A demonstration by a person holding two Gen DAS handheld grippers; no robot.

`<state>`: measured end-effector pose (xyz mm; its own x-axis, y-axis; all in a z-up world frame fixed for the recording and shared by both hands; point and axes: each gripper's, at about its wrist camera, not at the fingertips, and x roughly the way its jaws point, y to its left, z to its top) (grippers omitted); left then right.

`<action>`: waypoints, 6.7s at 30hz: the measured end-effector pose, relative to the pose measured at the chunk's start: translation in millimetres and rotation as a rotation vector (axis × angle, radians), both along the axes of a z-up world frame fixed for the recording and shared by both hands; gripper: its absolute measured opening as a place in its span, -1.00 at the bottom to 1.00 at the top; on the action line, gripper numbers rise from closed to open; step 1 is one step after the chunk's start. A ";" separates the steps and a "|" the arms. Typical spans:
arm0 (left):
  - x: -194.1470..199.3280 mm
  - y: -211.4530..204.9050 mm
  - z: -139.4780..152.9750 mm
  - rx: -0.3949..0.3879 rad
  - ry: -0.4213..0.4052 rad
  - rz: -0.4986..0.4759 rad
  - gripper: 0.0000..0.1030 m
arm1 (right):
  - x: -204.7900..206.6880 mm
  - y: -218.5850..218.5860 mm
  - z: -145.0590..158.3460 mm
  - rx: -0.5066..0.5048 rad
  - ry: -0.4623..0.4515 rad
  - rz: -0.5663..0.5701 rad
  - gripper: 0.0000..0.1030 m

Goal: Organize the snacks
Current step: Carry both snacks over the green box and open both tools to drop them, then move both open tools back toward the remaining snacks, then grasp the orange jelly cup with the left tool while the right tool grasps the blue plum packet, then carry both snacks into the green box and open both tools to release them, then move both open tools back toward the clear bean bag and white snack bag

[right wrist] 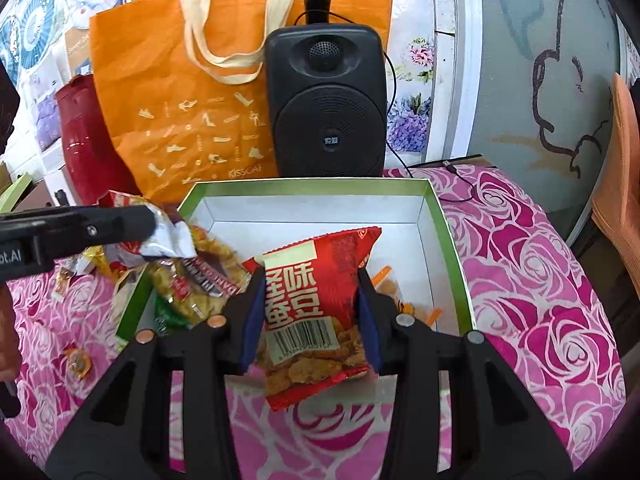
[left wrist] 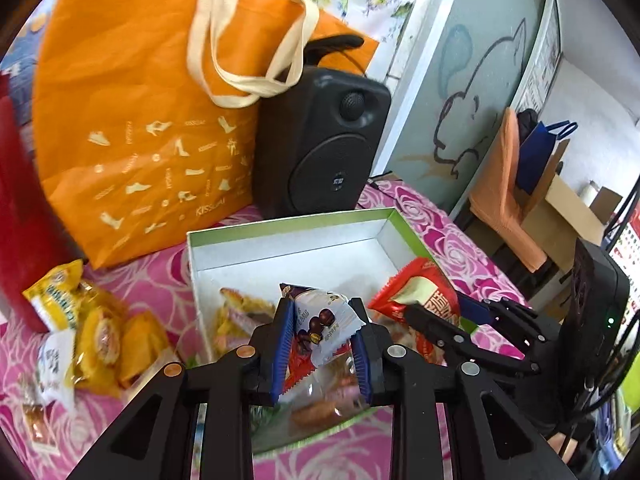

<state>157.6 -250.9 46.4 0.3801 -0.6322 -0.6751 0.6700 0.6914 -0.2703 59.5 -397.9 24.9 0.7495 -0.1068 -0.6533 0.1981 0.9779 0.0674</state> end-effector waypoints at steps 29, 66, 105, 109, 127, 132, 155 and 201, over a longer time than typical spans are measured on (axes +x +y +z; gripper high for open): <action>-27.2 128.9 24.3 0.040 -0.057 0.269 0.75 | -28.6 78.9 51.9 0.002 -0.067 0.142 0.98; -66.3 187.3 -97.4 0.053 0.150 0.221 -0.65 | 13.0 151.7 -82.0 0.289 0.207 0.160 0.17; -49.1 208.2 -121.7 0.154 0.157 0.310 -0.13 | 27.3 179.9 -93.2 0.229 0.245 0.178 -0.28; -52.0 211.6 -118.7 0.159 0.155 0.304 -0.27 | 22.2 176.4 -88.3 0.251 0.229 0.189 -0.35; -74.5 198.2 -16.7 -0.002 -0.005 0.254 -0.28 | -21.5 153.5 -20.3 0.255 0.024 0.171 -0.36; -66.4 157.1 -3.5 -0.041 -0.014 0.185 -0.28 | -32.9 121.8 -3.9 0.200 -0.022 0.095 -0.36; -14.0 32.8 -25.0 0.004 -0.044 0.110 0.79 | -4.7 24.0 -38.1 0.115 0.030 -0.065 0.97; -35.9 294.4 -49.0 0.022 0.031 0.563 0.79 | 30.9 219.6 -18.3 0.058 0.065 0.404 0.98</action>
